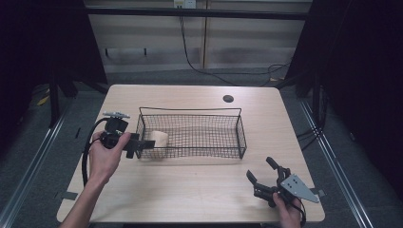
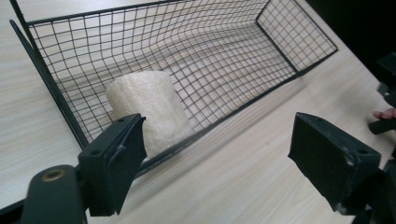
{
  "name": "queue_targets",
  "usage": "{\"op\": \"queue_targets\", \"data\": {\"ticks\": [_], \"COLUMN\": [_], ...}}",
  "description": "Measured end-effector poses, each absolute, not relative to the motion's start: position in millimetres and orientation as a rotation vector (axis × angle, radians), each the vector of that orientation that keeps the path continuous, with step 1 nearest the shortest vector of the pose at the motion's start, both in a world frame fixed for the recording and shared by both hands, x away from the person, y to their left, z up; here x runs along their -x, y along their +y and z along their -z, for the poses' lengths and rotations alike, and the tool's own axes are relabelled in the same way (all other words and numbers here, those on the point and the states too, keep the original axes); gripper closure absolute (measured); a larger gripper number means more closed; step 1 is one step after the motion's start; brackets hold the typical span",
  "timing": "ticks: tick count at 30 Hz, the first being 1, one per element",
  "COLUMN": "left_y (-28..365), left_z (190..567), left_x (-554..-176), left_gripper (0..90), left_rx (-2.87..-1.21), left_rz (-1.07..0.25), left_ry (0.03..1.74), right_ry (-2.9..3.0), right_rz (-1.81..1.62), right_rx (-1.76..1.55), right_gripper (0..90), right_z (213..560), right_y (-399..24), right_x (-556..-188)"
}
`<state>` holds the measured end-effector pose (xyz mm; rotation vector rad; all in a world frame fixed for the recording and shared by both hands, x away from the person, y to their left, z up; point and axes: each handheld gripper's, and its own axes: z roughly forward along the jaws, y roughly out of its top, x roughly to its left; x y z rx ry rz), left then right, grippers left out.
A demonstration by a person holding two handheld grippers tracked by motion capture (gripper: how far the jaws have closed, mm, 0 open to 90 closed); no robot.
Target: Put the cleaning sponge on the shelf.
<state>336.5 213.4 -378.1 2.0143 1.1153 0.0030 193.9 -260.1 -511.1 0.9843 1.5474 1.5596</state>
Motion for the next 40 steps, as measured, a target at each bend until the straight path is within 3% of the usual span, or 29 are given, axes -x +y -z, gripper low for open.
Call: {"op": "queue_targets", "data": {"ticks": [9,26,40], "left_y": [226,259,264], "left_z": [379,419,448], "left_x": [-314,-259,-247], "left_gripper": [18.7,19.1,18.6], "left_rx": [-2.005,-2.023,-2.026], "left_rz": [-0.036,-0.057,-0.063], "left_ry": [1.082,1.091,1.07], "right_ry": [1.544,1.544,1.549], "right_rz": [-1.558,-1.554,-1.562], "right_rx": [-0.984,-0.983,-0.984], "right_gripper": [12.8,12.8,12.8], "right_z": [511,511,511], "right_y": [-260,-260,-260], "right_x": [-194,-193,-194]}}
